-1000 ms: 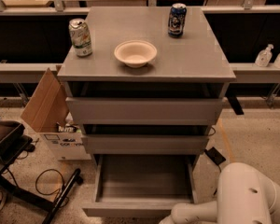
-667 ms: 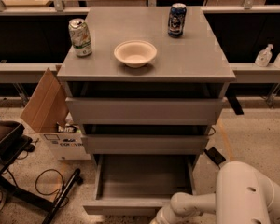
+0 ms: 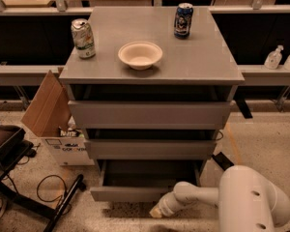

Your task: Close bottom drawer

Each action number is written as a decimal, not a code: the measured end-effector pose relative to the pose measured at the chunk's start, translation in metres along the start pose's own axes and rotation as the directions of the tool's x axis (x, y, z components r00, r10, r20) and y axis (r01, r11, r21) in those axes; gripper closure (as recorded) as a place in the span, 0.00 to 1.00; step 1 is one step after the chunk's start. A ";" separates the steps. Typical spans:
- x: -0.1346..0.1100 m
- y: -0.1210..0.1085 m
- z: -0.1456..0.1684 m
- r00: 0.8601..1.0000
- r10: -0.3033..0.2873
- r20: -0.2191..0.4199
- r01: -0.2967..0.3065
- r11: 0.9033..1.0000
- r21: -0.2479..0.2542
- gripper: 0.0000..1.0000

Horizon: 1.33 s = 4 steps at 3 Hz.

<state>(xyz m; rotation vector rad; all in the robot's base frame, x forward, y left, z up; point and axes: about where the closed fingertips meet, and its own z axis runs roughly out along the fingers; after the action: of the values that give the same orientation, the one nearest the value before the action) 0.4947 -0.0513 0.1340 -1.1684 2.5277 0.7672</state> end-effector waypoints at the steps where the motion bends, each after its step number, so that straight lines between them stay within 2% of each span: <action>1: -0.033 -0.025 0.002 0.999 -0.020 0.040 0.019 1.000 0.018 1.00; 2: -0.047 -0.035 -0.001 0.998 -0.028 0.058 0.026 0.999 0.032 1.00; 3: -0.075 -0.055 -0.014 0.994 -0.040 0.106 0.032 0.997 0.075 1.00; 4: -0.075 -0.055 -0.014 0.994 -0.040 0.106 0.032 0.997 0.075 1.00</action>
Offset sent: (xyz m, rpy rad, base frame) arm 0.1138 0.0120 0.0305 0.0366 -0.1479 -0.0383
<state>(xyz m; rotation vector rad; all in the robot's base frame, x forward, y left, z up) 0.5852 -0.0417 0.1578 -1.1153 2.4192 0.7031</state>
